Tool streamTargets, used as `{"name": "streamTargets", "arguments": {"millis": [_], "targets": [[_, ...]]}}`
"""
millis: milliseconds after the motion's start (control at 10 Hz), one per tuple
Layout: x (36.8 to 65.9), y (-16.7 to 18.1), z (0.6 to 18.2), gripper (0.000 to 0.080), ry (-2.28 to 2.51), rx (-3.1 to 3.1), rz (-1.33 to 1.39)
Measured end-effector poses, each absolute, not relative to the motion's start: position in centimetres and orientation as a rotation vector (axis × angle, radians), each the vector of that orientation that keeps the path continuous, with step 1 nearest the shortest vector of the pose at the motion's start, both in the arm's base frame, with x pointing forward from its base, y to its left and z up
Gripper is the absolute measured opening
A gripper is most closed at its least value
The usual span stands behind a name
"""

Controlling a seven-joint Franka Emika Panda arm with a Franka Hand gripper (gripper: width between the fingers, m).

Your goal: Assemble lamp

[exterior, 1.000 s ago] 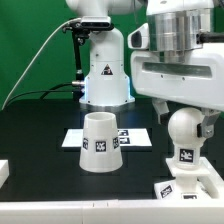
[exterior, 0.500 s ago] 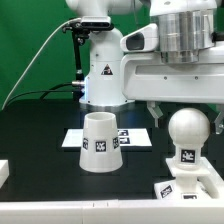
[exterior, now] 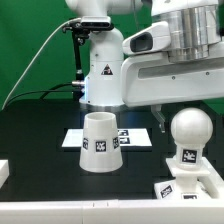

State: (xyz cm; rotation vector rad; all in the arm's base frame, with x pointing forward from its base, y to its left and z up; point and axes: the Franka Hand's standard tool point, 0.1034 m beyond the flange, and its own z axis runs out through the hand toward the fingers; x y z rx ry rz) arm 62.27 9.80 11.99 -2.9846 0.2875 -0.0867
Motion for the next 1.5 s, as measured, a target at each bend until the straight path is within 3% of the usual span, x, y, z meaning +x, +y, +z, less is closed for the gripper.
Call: {"name": "streamTargets", "arguments": {"millis": [400, 800, 1500], "targets": [[62.5, 9.5, 12.0, 0.0698, -0.661, -3.061, -0.138], [62.2, 8.8, 12.0, 0.0698, -0.974, -3.009, -0.147], [62.6, 10.5, 11.5, 0.0698, -1.328, -2.895, -0.037]]}}
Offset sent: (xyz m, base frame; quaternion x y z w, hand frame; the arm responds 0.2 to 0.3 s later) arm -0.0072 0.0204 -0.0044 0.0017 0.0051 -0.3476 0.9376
